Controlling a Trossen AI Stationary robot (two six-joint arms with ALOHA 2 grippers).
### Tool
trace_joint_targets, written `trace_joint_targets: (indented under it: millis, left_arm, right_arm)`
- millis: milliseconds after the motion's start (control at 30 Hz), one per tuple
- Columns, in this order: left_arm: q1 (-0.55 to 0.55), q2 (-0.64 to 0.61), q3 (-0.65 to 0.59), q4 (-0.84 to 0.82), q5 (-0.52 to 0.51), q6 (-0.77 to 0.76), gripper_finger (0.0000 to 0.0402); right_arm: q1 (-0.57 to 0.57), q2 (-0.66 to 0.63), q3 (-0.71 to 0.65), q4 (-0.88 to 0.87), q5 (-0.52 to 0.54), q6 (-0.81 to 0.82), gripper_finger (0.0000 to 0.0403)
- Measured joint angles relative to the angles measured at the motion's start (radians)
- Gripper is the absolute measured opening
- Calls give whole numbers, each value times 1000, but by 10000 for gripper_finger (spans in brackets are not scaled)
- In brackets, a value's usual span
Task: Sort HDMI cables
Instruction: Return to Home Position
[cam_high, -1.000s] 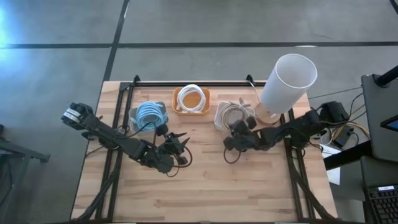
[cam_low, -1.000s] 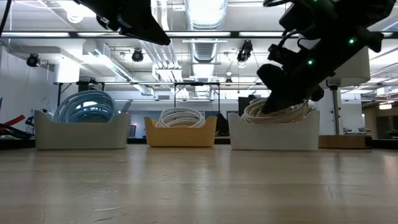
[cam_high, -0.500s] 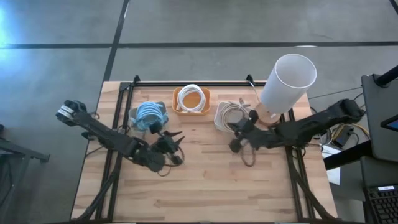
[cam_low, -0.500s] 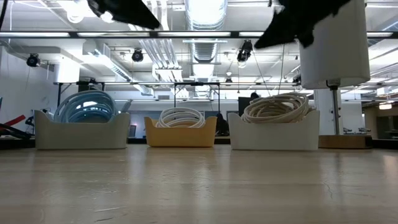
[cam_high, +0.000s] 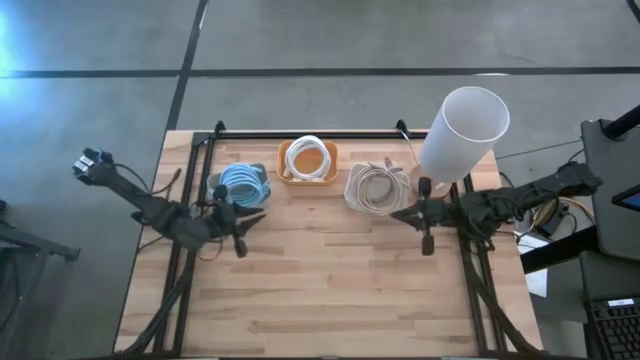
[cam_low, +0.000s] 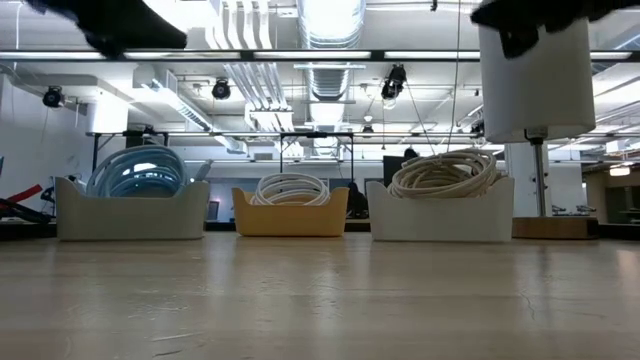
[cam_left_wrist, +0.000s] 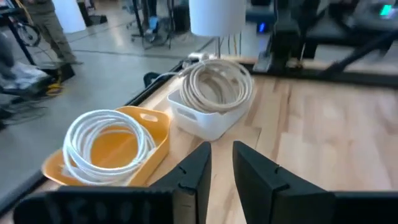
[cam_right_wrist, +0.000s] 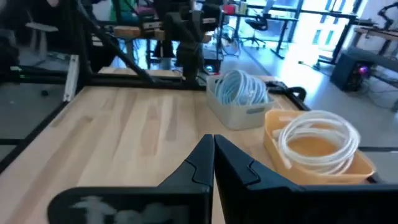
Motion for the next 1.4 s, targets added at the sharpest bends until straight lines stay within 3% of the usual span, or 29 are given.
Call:
trace_joint_targets:
  millis: [200, 367, 700, 933, 1400]
  left_arm:
    - [0, -196, -263, 335, 95, 142, 83]
    - [14, -333, -409, 539, 103, 242, 83]
    - [14, -567, -501, 528, 155, 352, 83]
    - [14, -701, -553, 443, 155, 345, 83]
    - [15, -760, -555, 322, 156, 412, 83]
  right_arm:
    - [-49, -136, -218, 255, -119, -5, 8]
    - [-88, -220, -311, 313, -168, 3, 8]
    - [-127, -350, -413, 287, -169, 18, 8]
    - [-130, -448, -468, 269, -167, 14, 8]
    - [-129, -505, -467, 226, -157, -165, 8]
